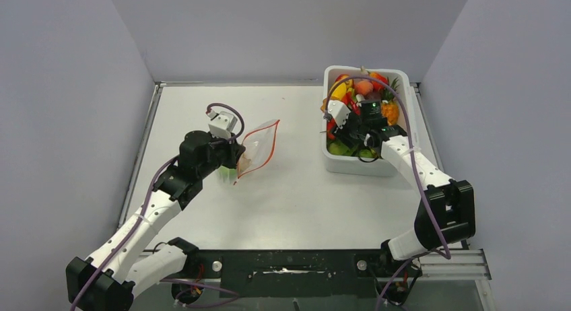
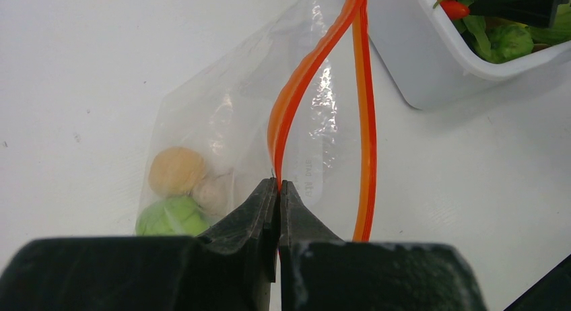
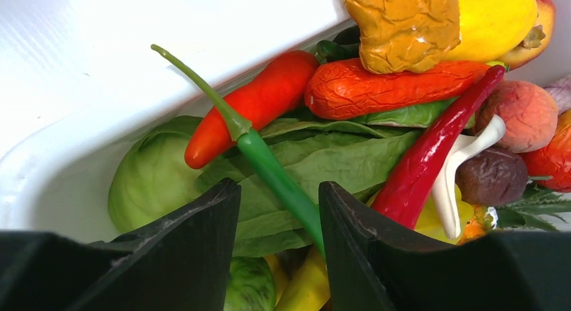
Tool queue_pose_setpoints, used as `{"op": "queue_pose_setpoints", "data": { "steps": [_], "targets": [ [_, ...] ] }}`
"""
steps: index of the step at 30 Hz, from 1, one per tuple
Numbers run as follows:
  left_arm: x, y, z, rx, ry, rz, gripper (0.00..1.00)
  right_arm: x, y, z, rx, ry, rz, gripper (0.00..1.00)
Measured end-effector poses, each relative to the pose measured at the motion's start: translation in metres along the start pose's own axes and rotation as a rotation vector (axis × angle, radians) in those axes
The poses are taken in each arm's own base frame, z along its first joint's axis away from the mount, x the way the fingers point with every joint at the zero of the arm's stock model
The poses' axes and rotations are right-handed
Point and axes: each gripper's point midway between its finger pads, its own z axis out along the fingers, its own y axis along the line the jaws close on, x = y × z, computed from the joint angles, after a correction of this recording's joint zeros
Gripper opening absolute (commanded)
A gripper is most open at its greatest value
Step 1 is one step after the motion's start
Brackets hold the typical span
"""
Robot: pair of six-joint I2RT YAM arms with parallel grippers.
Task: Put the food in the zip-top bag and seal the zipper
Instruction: Pick up the fake vegetable from the bin.
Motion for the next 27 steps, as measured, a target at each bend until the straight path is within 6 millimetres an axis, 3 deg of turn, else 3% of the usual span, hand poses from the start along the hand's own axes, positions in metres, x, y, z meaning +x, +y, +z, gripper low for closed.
{"op": "queue_pose_setpoints", "data": {
  "steps": [14,21,27],
  "targets": [
    [-0.001,0.0,-0.001,0.001,-0.014,0.001,0.0,0.004,-0.004,0.014,-0.011,0.009,-0.083,0.37],
    [-0.003,0.0,-0.002,0.0,-0.02,0.001,0.0,0.0,-0.006,0.018,-0.003,-0.005,-0.107,0.17],
    [-0.004,0.001,-0.002,-0.002,-0.024,0.002,0.0,-0.013,-0.007,0.017,0.02,-0.038,-0.131,0.11]
  ]
}}
